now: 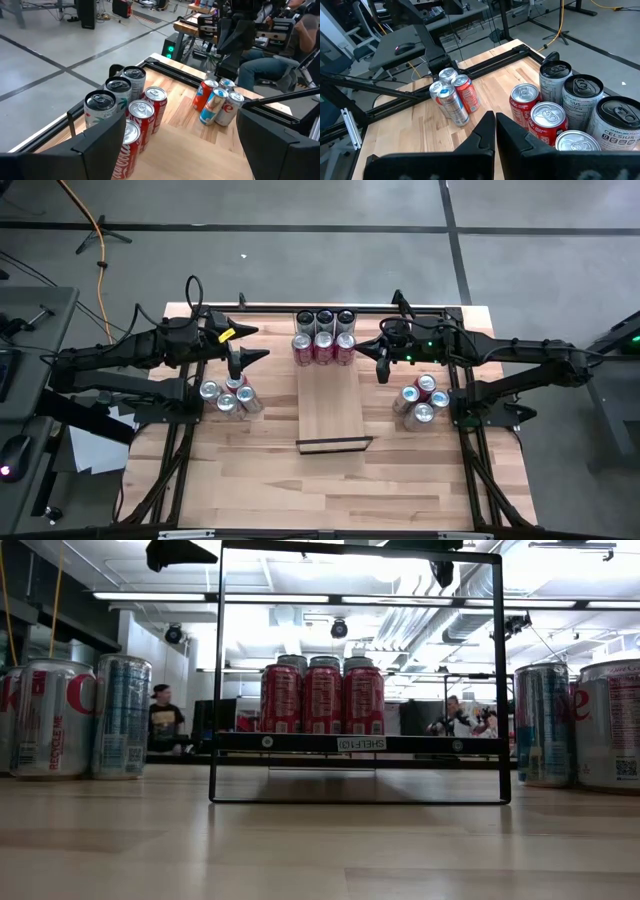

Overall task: Place canned beverage on shelf
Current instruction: Put the top left blue soda can on the shelf

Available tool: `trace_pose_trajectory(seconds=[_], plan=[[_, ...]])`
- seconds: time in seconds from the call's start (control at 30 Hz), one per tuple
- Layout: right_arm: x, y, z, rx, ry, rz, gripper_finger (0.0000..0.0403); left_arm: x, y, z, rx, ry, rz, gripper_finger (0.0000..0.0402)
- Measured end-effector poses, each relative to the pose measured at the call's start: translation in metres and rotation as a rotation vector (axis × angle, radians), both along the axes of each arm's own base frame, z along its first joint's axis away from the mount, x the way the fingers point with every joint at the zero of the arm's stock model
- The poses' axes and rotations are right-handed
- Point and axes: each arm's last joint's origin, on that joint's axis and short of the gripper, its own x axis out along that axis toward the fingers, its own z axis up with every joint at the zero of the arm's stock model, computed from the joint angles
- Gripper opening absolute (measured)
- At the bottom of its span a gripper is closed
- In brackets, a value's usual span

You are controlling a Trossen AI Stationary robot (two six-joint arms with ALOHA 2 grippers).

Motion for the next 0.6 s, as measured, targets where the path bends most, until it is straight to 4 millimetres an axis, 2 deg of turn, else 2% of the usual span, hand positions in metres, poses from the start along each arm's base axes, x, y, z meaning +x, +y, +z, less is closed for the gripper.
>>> trace_pose_trajectory(seconds=[0.6], plan=[[-0.0008, 0.0001, -0.0023, 0.003, 0.025, 0.000, 0.0000, 0.0001, 0.0000, -0.0001, 0.000, 0.001, 0.000, 0.0326]])
